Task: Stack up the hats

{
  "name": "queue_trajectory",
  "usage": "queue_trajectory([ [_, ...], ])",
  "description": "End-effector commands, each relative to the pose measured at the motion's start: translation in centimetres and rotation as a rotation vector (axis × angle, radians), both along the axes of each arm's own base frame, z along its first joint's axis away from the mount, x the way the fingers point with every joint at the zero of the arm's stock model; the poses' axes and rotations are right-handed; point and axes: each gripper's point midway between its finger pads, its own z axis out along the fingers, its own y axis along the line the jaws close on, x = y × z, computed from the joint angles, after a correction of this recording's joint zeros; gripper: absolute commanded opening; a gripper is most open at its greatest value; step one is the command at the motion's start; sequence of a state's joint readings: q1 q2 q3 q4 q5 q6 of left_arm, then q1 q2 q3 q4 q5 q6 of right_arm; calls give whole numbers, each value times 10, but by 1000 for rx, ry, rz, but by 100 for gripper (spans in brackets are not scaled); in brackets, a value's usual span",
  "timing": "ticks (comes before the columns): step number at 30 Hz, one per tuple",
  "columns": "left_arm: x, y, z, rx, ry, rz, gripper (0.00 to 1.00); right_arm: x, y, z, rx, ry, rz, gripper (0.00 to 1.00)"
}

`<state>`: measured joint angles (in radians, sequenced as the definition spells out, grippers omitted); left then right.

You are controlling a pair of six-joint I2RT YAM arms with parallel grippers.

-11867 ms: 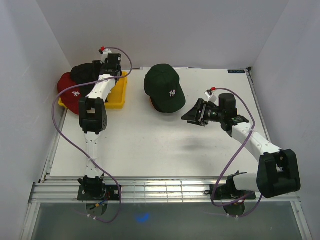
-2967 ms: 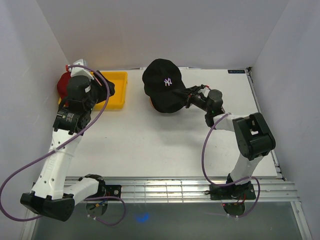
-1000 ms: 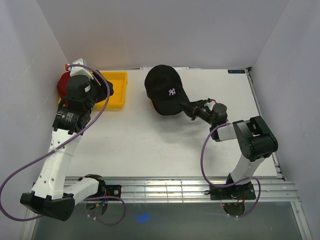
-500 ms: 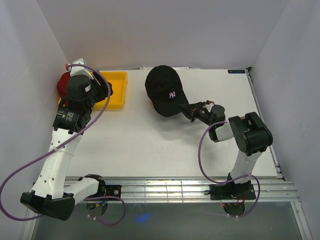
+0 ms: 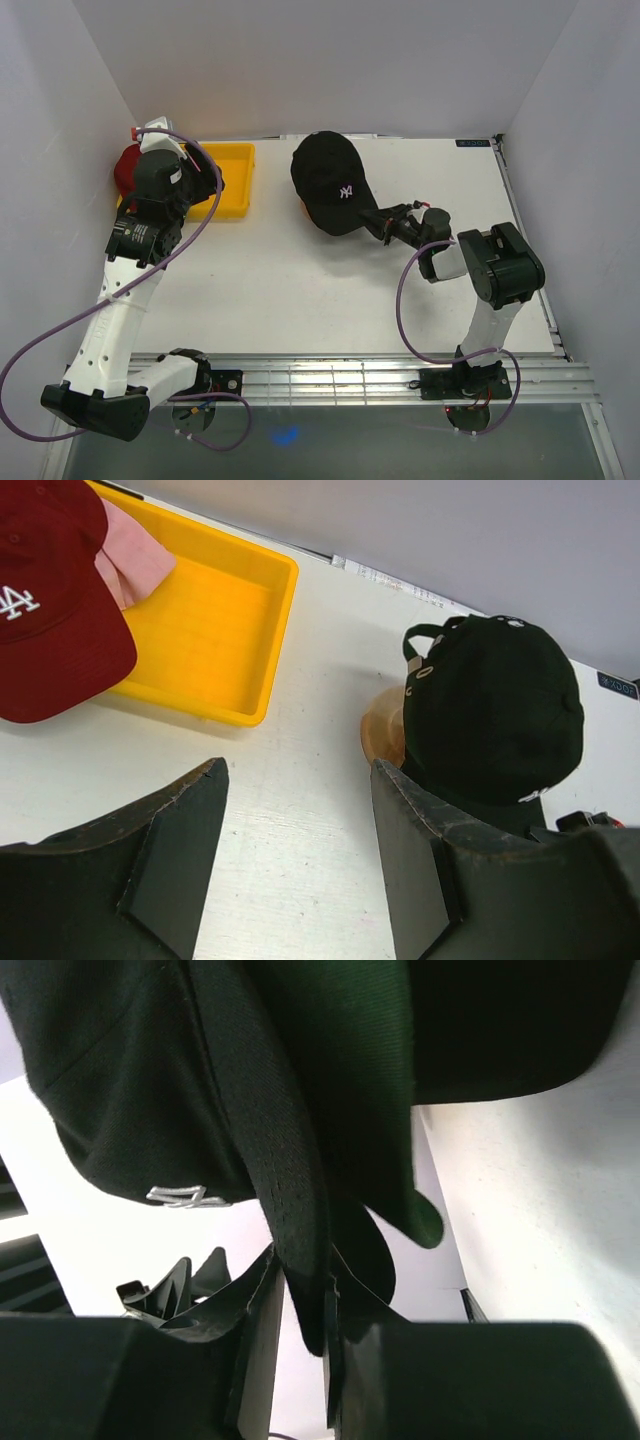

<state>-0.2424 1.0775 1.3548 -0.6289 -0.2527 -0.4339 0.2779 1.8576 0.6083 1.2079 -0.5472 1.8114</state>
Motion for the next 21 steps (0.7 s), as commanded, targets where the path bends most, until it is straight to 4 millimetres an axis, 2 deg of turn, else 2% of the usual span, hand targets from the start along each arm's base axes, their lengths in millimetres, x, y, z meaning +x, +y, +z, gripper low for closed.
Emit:
queue_trajectory([
  [1, -4, 6, 14, 16, -29, 15, 70, -12, -11, -58, -92, 231, 5, 23],
  [9, -4, 7, 13, 22, -28, 19, 70, -8, -18, -61, -127, 243, 9, 43],
  [20, -6, 9, 17, 32, -37, 24, 70, -2, -21, -49, -210, 198, 13, 51],
  [21, -5, 9, 16, 33, -35, 24, 70, -1, -21, -42, -213, 178, 11, 52],
])
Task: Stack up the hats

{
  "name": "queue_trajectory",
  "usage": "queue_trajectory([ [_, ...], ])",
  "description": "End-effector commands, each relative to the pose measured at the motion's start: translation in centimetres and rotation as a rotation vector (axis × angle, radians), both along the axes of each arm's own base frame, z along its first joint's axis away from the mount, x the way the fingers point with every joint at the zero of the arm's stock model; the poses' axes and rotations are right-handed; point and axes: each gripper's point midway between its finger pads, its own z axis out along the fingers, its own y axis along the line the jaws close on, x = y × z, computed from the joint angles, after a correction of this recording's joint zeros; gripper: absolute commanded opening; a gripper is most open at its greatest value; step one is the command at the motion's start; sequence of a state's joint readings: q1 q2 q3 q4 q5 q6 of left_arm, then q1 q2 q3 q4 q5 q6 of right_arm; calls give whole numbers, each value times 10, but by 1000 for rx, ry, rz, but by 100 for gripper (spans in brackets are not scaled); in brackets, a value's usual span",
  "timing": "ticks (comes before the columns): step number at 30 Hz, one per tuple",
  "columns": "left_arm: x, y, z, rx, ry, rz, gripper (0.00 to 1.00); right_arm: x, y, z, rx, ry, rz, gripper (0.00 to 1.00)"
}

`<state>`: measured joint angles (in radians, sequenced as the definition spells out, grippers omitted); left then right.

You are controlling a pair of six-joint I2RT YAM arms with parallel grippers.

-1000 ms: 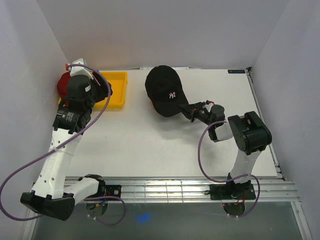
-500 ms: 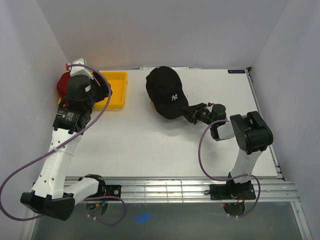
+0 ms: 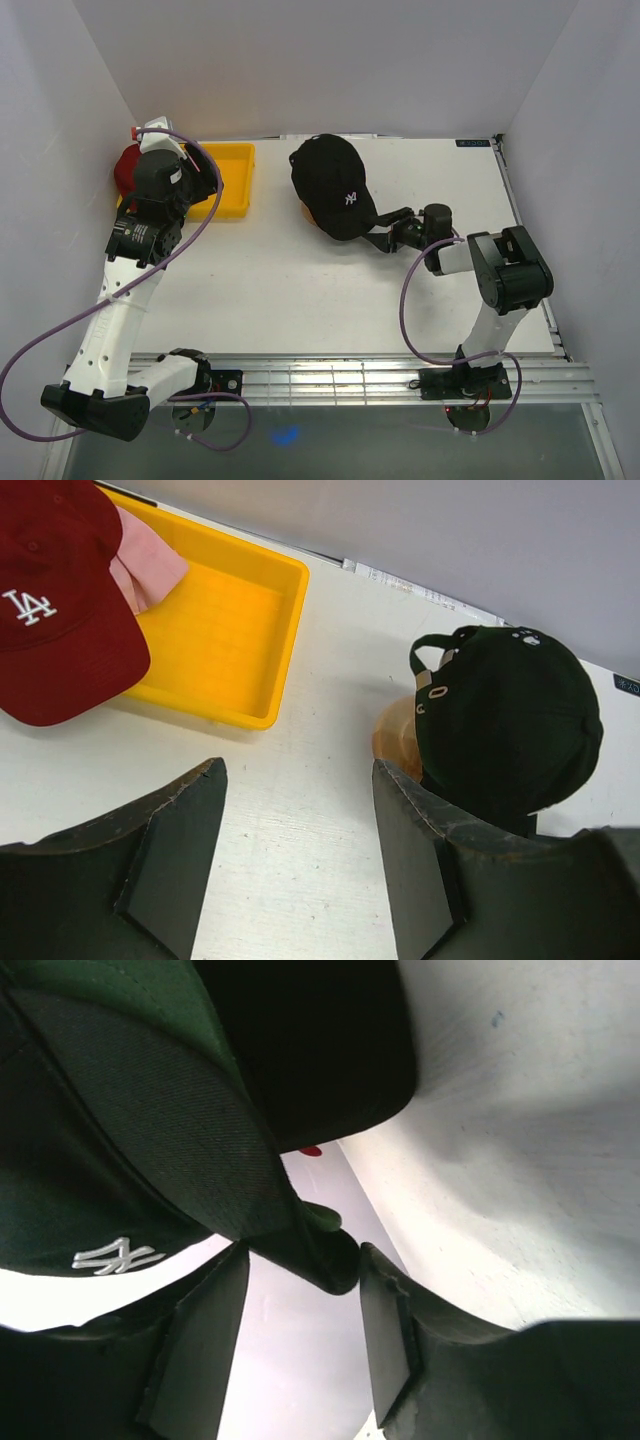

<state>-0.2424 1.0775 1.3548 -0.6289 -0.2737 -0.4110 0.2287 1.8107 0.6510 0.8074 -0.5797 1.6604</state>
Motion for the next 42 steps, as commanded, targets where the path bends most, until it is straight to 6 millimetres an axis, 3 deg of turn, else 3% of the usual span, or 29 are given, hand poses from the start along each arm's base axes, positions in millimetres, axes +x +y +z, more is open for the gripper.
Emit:
queue_trajectory([
  [1, -5, 5, 17, 2, -36, 12, 71, 2, -5, 9, -59, -30, 8, 54],
  [10, 1, 14, 16, 11, -13, 80, 73, 4, -18, 54, -117, -131, -2, 67],
  [11, 3, 19, 20, 13, -17, 111, 73, 2, -20, 68, -124, -167, -6, 68],
  [13, 6, 23, 15, 26, 6, 141, 73, -1, -28, 70, -167, -182, -6, 71],
  [16, 11, 43, 6, 66, 50, 252, 74, -9, -35, 87, -177, -243, -1, 72],
  [19, 16, 79, -11, 86, 136, 404, 75, -20, -37, 101, -192, -319, 26, 73],
  [20, 20, 105, -23, 74, 175, 467, 75, -24, -38, 108, -198, -347, 30, 74],
  [21, 22, 108, -33, 34, 203, 452, 75, -26, -39, 108, -207, -355, 34, 75],
  [23, 20, 138, -46, 5, 228, 517, 74, -30, -39, 108, -222, -380, 47, 76],
  [28, 23, 153, -75, -35, 270, 541, 74, -33, -36, 86, -225, -363, 86, 76],
  [33, 16, 188, -101, -89, 320, 649, 74, -33, -37, 77, -271, -383, 105, 75],
  [35, 12, 203, -125, -172, 352, 664, 74, -36, -38, 77, -277, -400, 113, 75],
  [37, 18, 207, -135, -213, 340, 643, 73, -42, -37, 81, -289, -436, 128, 75],
  [39, 26, 193, -155, -273, 336, 554, 72, -50, -38, 78, -307, -461, 144, 75],
  [41, 41, 186, -149, -317, 237, 482, 73, -59, -38, 76, -319, -482, 156, 76],
  [42, 39, 180, -166, -361, 253, 472, 73, -61, -39, 73, -331, -497, 166, 76],
])
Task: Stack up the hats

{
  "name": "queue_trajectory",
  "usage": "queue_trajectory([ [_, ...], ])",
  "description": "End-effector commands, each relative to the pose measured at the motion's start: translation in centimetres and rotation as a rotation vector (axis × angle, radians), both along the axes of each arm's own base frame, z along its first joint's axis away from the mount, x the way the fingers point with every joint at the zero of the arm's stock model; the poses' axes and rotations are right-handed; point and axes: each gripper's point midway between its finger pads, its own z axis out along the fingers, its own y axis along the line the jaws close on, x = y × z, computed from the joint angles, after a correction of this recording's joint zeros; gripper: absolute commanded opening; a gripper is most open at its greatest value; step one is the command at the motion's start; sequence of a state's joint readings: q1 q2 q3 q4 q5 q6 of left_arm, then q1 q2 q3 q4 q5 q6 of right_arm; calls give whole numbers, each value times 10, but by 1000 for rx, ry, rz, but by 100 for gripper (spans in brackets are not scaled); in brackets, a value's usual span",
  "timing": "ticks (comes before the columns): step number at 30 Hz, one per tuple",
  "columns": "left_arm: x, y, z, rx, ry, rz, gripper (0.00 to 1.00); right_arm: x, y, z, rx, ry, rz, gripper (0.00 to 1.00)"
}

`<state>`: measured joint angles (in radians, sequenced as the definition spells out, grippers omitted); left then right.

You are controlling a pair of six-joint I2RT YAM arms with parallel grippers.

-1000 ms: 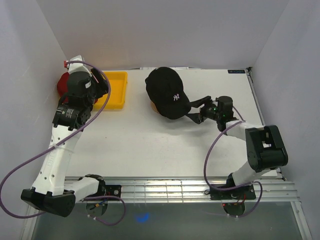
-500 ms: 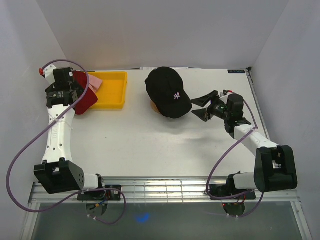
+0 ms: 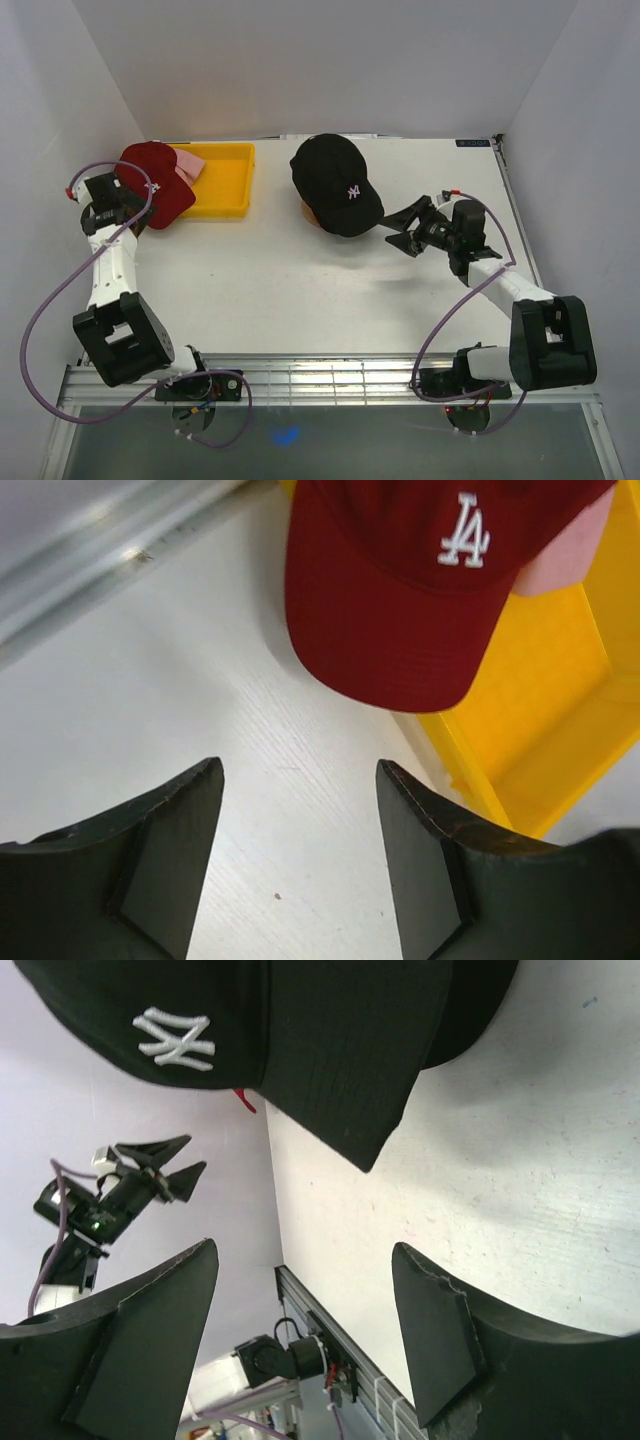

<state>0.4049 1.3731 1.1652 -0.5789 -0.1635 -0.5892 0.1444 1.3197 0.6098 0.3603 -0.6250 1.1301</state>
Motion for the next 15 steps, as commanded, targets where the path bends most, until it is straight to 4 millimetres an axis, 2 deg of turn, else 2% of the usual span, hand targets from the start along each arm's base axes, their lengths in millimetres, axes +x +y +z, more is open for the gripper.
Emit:
queue_trajectory([
  [1, 34, -28, 11, -100, -229, -132, 73, -14, 1, 8, -42, -118, 58, 76],
  [3, 37, -33, -5, -130, -257, -142, 84, -20, 1, 2, -50, -126, 72, 77],
  [6, 39, -35, -25, -137, -276, -149, 86, -27, 1, 0, -56, -157, 89, 78],
  [8, 39, -31, -33, -138, -283, -137, 87, -30, 1, 1, -59, -181, 99, 78],
  [9, 44, -28, -32, -132, -315, -142, 87, -32, 1, -1, -58, -182, 105, 79],
  [10, 40, -26, -41, -145, -322, -137, 87, -34, 1, 0, -54, -193, 108, 79],
  [11, 42, -25, -42, -146, -344, -148, 90, -35, 2, 1, -52, -204, 111, 79],
  [15, 48, -15, -63, -167, -343, -148, 91, -38, 1, -3, -67, -223, 122, 80],
])
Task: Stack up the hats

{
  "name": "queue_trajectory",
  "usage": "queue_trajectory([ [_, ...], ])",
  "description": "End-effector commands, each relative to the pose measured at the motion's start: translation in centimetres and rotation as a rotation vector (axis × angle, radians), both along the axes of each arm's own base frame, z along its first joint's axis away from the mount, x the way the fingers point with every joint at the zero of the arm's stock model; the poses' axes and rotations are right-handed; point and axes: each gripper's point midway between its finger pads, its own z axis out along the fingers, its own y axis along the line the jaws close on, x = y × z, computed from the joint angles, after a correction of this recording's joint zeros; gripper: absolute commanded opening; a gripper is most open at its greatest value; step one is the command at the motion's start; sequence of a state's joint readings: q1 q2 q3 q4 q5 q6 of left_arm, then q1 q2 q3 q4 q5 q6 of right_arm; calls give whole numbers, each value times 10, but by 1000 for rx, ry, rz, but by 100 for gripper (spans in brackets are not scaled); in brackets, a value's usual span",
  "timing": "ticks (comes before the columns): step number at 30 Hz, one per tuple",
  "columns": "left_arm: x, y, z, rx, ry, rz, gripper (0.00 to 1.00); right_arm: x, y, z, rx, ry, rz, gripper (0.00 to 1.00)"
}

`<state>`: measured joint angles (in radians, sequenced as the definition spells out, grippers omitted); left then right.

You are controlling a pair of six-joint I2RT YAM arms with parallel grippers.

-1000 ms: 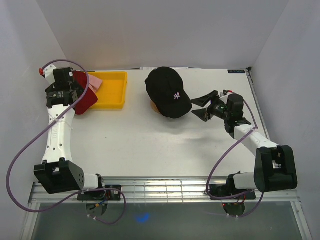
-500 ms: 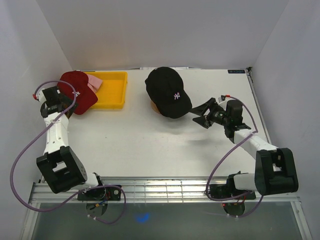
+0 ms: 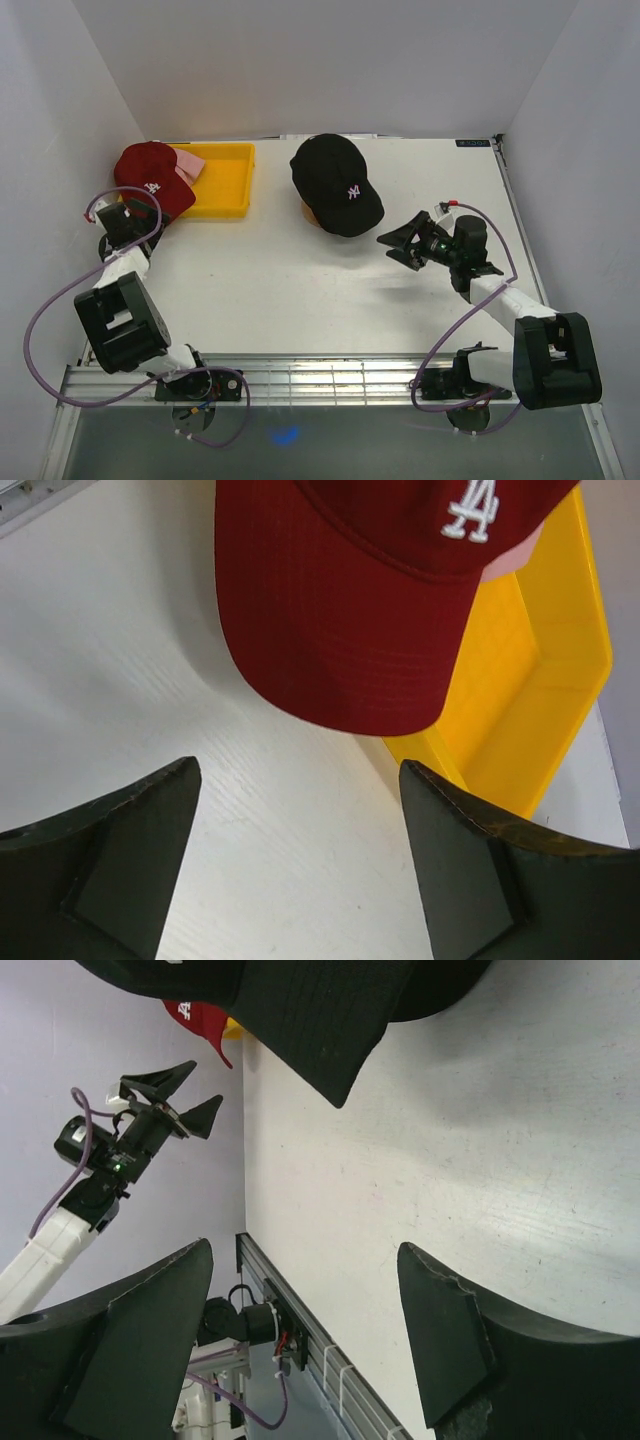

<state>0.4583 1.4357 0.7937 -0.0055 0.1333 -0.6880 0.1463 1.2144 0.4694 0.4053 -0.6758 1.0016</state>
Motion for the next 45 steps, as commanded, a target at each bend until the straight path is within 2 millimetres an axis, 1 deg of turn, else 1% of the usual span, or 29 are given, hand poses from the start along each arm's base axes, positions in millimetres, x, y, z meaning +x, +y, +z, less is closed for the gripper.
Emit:
queue_trajectory([
  [1, 15, 11, 0, -7, -91, -13, 91, -1, 2, 12, -14, -117, 41, 80],
  [2, 16, 12, -3, -16, -96, -12, 92, -1, 2, 10, -19, -120, 42, 80],
  [3, 19, 14, 0, -10, -125, -19, 98, -1, 2, 11, -19, -133, 44, 81],
  [4, 21, 14, -5, -27, -129, -35, 98, 0, 2, 11, -18, -142, 47, 81],
  [5, 24, 14, -5, -33, -142, -42, 98, -1, 3, 11, -18, -148, 48, 81],
  [6, 30, 15, 1, -25, -175, -54, 98, -1, 2, 10, -23, -156, 51, 81],
  [7, 32, 16, 0, -32, -182, -60, 98, -1, 2, 10, -25, -163, 54, 81],
  [8, 34, 17, -8, -44, -169, -59, 98, 0, 2, 8, -30, -164, 56, 81],
  [9, 39, 20, -4, -40, -186, -56, 98, 0, 2, 7, -39, -170, 53, 81],
  [10, 41, 22, -6, -44, -186, -51, 98, 0, 1, 4, -43, -163, 52, 81],
  [11, 42, 24, -14, -57, -174, -44, 98, 1, 1, 5, -42, -173, 51, 81],
  [12, 45, 27, -13, -55, -182, -41, 98, 0, 1, 2, -41, -170, 48, 81],
  [14, 48, 29, -19, -68, -180, -37, 98, 0, 1, 0, -32, -169, 46, 81],
  [18, 57, 28, -26, -108, -214, -48, 98, -1, 1, -4, -35, -169, 46, 80],
  [20, 60, 30, -24, -130, -235, -37, 98, -1, 0, -3, -43, -180, 41, 80],
  [23, 64, 32, -14, -125, -264, -34, 98, -2, -2, -2, -53, -187, 24, 79],
  [25, 65, 33, -8, -115, -277, -37, 95, -1, -3, 0, -54, -193, 19, 79],
  [29, 66, 37, -1, -91, -289, -38, 80, 0, -2, 1, -53, -195, 19, 77],
  [30, 66, 38, 0, -88, -290, -36, 75, 0, -3, 2, -53, -198, 17, 76],
  [31, 66, 39, 0, -87, -290, -33, 65, 0, -3, 2, -54, -201, 18, 75],
  [33, 67, 42, 1, -86, -291, -28, 56, -1, -3, 1, -58, -202, 14, 75],
  [34, 67, 42, 0, -86, -291, -30, 48, -1, -3, -1, -58, -199, 14, 75],
  [36, 68, 41, 0, -92, -292, -34, 45, -2, -4, -2, -59, -196, 13, 74],
  [37, 68, 41, 1, -92, -293, -36, 40, -2, -3, -3, -57, -192, 14, 74],
  [40, 69, 40, 9, -82, -309, -48, 38, -2, -3, -2, -56, -192, 15, 74],
  [43, 70, 40, 21, -64, -326, -59, 28, -2, -3, -1, -55, -195, 13, 74],
  [44, 70, 39, 23, -62, -326, -63, 22, -2, -3, -1, -53, -196, 14, 74],
  [45, 71, 39, 30, -56, -336, -69, 19, -2, -3, 1, -52, -199, 13, 74],
])
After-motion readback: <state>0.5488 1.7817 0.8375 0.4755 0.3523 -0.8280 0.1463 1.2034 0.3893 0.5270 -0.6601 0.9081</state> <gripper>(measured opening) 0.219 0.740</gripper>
